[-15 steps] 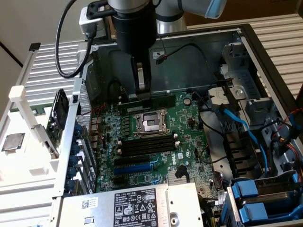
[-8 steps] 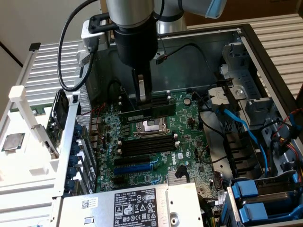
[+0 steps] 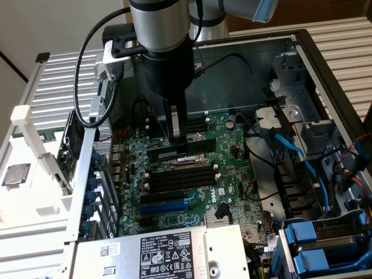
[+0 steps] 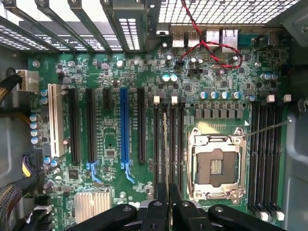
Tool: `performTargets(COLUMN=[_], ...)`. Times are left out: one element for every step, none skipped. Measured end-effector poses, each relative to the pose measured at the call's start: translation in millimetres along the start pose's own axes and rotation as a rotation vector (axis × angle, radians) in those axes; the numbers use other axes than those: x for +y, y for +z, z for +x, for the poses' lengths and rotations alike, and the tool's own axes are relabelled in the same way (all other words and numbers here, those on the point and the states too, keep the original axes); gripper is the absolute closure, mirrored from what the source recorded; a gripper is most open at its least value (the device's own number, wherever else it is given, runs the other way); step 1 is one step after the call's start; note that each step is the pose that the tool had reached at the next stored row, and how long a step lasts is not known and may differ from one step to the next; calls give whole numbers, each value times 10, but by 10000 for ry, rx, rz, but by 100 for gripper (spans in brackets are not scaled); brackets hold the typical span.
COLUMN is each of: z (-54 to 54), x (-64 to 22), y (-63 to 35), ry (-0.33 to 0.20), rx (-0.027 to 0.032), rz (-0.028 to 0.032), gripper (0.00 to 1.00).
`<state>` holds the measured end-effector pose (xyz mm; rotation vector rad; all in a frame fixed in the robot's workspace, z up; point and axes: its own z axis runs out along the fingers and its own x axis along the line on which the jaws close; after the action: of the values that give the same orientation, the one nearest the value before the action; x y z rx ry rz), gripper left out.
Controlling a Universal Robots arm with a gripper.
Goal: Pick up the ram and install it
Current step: 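Insert the ram into the slot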
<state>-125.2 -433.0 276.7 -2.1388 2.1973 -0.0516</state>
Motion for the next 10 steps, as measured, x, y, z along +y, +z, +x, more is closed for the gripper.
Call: performTargets(z=[8, 16, 21, 22, 22, 23, 23, 24, 24, 18], x=[1, 3, 5, 6, 5, 6, 6, 5, 7, 7], y=[18, 36, 55, 72, 91, 109, 127, 144, 155, 159], ry=[1, 1, 1, 2, 2, 2, 1, 1, 2, 2], rx=[-1, 0, 0, 1, 1, 0, 1, 1, 1, 8], rz=[0, 0, 0, 0, -1, -5, -12, -22, -33, -50], gripper=[87, 87, 87, 87, 87, 87, 87, 87, 87, 87])
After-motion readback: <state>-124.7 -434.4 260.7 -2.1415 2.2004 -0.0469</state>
